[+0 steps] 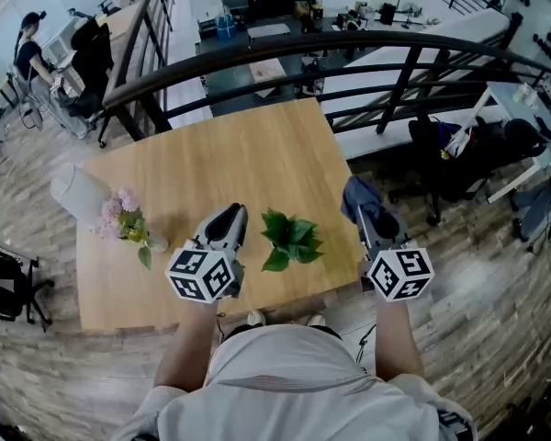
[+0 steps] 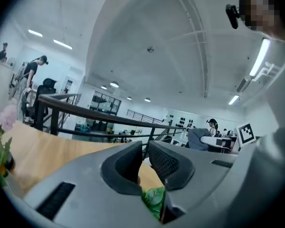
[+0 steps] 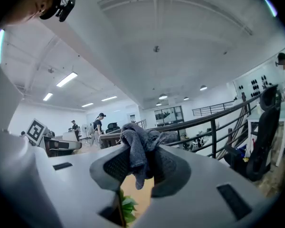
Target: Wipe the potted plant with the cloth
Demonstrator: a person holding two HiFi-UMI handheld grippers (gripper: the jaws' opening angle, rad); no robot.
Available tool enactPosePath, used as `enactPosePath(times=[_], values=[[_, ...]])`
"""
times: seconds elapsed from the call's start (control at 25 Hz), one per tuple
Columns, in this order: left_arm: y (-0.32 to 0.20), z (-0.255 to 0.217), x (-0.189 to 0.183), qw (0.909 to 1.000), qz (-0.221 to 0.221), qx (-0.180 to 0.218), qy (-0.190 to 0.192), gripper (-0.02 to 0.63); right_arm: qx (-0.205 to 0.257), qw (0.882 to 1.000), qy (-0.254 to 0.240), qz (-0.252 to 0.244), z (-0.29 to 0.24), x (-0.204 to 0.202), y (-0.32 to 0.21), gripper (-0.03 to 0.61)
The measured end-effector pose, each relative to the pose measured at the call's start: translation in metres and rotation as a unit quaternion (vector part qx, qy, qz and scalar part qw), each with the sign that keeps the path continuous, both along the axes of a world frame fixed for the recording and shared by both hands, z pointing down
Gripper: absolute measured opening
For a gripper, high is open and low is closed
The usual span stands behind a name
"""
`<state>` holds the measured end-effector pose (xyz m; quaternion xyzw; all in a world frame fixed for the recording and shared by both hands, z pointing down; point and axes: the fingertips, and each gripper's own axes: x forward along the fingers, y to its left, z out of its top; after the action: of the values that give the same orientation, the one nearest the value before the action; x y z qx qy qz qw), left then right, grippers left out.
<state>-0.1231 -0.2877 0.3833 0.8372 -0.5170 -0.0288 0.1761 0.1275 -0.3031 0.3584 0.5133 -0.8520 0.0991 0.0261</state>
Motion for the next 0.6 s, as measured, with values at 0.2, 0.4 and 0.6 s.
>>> enactPosePath(times=[0.2, 0.4, 0.6], values=[[0.011, -0.042, 0.000, 0.9975, -0.016, 0.054, -0.043, 0.038, 0.036, 0.999, 0.011, -0.001, -0.032, -0.006, 0.006, 0.150], [0.017, -0.064, -0.002, 0.9953, -0.026, 0.080, -0.047, 0.037, 0.059, 0.997, 0.047, 0.000, -0.050, -0.014, 0.007, 0.149], [0.020, -0.074, 0.001, 0.9942, -0.020, 0.093, -0.050, 0.037, 0.064, 0.997, 0.046, 0.000, -0.057, -0.023, 0.006, 0.149]])
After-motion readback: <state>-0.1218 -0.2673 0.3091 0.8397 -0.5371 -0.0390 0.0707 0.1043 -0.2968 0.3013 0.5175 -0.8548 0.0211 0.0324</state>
